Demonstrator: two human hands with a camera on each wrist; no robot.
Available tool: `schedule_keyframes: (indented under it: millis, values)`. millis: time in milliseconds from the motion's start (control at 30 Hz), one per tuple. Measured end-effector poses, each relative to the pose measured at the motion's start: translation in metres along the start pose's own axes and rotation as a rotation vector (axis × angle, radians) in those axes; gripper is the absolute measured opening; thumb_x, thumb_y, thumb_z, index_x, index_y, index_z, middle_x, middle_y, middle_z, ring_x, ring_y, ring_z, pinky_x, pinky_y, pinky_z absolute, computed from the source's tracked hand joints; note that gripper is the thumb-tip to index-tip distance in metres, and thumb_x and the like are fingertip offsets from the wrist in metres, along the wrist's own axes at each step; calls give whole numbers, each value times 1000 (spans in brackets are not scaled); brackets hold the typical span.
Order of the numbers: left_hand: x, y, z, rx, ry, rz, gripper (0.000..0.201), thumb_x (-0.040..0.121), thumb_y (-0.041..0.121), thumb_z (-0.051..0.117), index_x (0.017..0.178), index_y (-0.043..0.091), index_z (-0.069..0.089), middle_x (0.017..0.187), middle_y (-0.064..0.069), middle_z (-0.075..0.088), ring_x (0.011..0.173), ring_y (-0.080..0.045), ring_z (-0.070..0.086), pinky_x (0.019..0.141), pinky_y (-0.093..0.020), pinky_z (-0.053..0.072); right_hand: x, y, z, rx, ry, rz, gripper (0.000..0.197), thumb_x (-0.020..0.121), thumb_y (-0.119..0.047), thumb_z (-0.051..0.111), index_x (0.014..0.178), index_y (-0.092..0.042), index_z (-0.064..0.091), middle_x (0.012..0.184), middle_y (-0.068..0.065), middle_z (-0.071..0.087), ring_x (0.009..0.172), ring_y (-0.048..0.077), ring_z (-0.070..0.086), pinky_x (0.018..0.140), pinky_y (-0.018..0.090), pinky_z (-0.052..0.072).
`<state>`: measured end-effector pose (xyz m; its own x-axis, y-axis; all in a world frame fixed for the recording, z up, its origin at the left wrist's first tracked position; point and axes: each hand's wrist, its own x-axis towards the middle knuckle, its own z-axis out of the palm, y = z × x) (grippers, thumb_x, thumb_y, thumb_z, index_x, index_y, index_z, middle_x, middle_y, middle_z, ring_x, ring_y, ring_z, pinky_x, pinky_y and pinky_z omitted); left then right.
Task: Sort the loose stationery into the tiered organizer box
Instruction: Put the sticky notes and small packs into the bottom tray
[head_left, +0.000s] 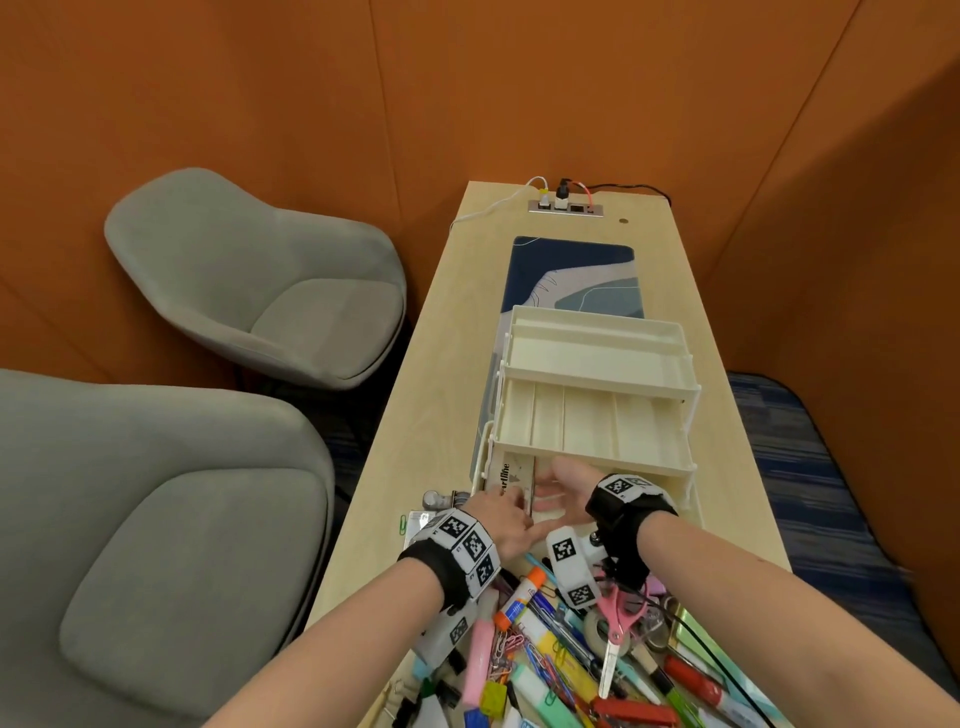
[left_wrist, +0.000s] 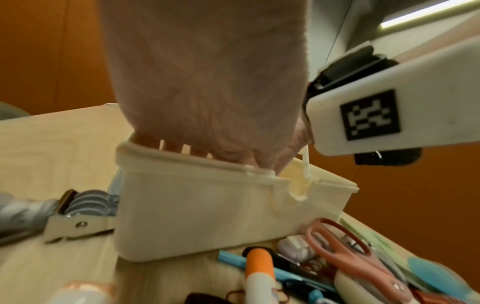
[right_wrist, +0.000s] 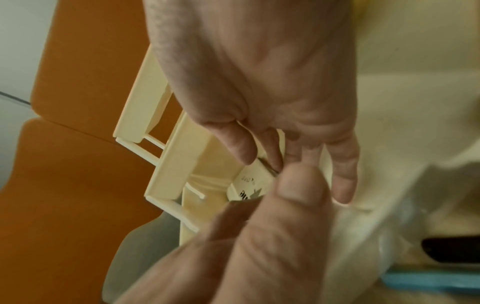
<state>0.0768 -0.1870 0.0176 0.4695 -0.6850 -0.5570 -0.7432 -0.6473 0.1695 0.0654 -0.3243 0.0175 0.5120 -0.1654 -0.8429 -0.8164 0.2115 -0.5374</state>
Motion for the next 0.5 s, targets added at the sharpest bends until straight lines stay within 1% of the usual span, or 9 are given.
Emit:
schedule_keyframes:
  millis: [67,133,167,233,300,333,400,467,500]
  values:
    - [3,1,3,6,51,-13,86,88,71,2,131,20,57,144,-8,33,130,-28,34,108,-46,32,-4,1,-1,-17,3,-20,25,92,-3,37,102,-7,60,102,10,58,91,26,58,86,47,46]
    - [13,-2,10,-6,78,-38,100,77,81,-3,131,22,56,139,-6,35,127,-27,36,104,-44,35,-8,2,-2,-51,8,-36,23,92,-3,39,103,-7,59,111,10,58,97,26,58,84,47,47]
    - [19,-4,14,-18,82,-53,110,68,88,-7,132,24,55,138,-6,36,125,-27,37,103,-44,36,-9,2,-4,-73,21,-43,24,93,-3,40,109,-6,58,118,10,57,101,25,58,85,47,48]
    - [28,-6,17,-41,65,-96,125,52,97,-12,133,27,53,140,-5,35,125,-29,39,102,-48,37,-14,1,-9,-169,60,-63,32,95,-4,39,125,-4,50,124,9,53,104,23,56,92,46,48]
    - [31,-7,17,-24,25,-95,129,49,97,-13,135,27,51,145,-3,31,129,-30,36,105,-51,35,-24,0,-15,-340,82,-104,36,97,-8,38,132,-4,46,125,8,52,105,20,54,99,40,45]
    - [29,-7,13,-17,4,-87,124,54,95,-10,136,25,50,146,-3,30,130,-30,35,105,-51,35,-32,0,-18,-417,82,-143,36,98,-10,37,133,-6,47,129,8,51,107,19,53,99,36,43]
    - [21,-6,5,-21,-5,-80,102,73,87,4,131,18,53,143,-4,35,128,-28,39,104,-50,38,-50,0,-25,-495,74,-242,36,99,-12,36,132,-11,52,135,6,49,116,20,51,99,33,39]
    - [11,-6,-2,9,56,-32,80,89,71,18,113,12,65,134,-7,45,118,-26,48,98,-46,43,-71,4,-32,-479,79,-342,33,99,-13,39,125,-14,58,130,5,53,116,20,52,100,34,40]
    - [4,-5,-5,21,137,-7,68,94,62,24,105,11,67,126,-7,51,111,-25,52,93,-42,46,-82,8,-37,-440,73,-387,30,99,-14,40,121,-15,61,125,5,57,111,19,55,99,36,42]
